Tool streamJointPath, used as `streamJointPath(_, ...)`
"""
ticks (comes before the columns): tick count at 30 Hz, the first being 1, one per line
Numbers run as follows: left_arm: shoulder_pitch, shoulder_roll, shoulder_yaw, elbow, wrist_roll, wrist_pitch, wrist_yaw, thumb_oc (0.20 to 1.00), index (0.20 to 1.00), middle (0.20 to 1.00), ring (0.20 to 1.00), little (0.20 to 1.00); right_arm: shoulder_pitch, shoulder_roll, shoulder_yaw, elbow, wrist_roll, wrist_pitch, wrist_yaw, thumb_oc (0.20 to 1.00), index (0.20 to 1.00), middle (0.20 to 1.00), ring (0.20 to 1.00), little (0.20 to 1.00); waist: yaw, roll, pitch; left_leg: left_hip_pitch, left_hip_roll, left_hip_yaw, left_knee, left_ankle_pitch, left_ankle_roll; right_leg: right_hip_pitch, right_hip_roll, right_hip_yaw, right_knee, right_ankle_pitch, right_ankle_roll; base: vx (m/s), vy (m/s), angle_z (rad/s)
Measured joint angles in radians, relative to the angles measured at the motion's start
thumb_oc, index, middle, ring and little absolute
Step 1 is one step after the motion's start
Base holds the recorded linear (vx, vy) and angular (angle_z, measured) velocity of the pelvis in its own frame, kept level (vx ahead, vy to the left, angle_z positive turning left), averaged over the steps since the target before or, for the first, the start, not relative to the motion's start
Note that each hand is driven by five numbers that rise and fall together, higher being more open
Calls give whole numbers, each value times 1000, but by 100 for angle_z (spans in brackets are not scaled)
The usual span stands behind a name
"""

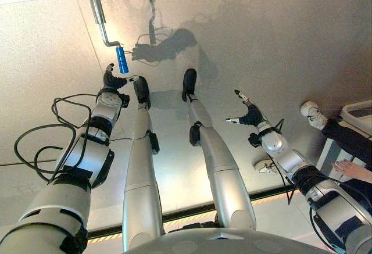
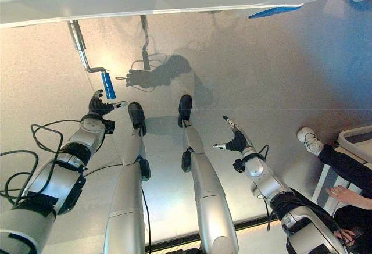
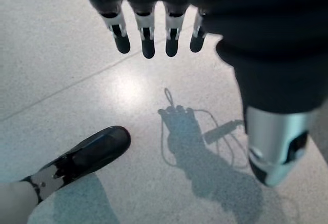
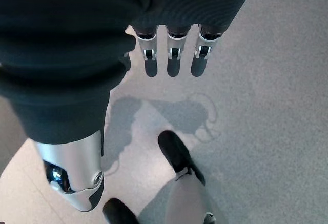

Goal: Raise the hospital bed

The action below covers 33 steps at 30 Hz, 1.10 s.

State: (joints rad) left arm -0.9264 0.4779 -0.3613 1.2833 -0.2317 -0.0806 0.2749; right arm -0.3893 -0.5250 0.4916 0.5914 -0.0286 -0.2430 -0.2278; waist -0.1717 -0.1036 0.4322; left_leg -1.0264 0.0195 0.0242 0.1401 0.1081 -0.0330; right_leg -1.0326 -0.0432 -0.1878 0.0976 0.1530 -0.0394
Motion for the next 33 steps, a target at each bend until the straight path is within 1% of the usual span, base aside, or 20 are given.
streamJointPath(23,-3,0,-1,-5,0,-1,1,1000,1000,1000,1000,1000,0,1,0,3,0,0,0,1000,1000,1000,1000,1000,-1,0,2,1,0,1,-4,0,0,0,0,0,-2,0,0,0,0,0)
streamJointPath(33,-30,3,-10,-15,0,-1,1,1000,1000,1000,1000,1000,0,1,1,3,0,0,1,1000,1000,1000,1000,1000,0,0,2,2,-1,1,-5,0,0,0,0,1,-2,0,0,0,0,0)
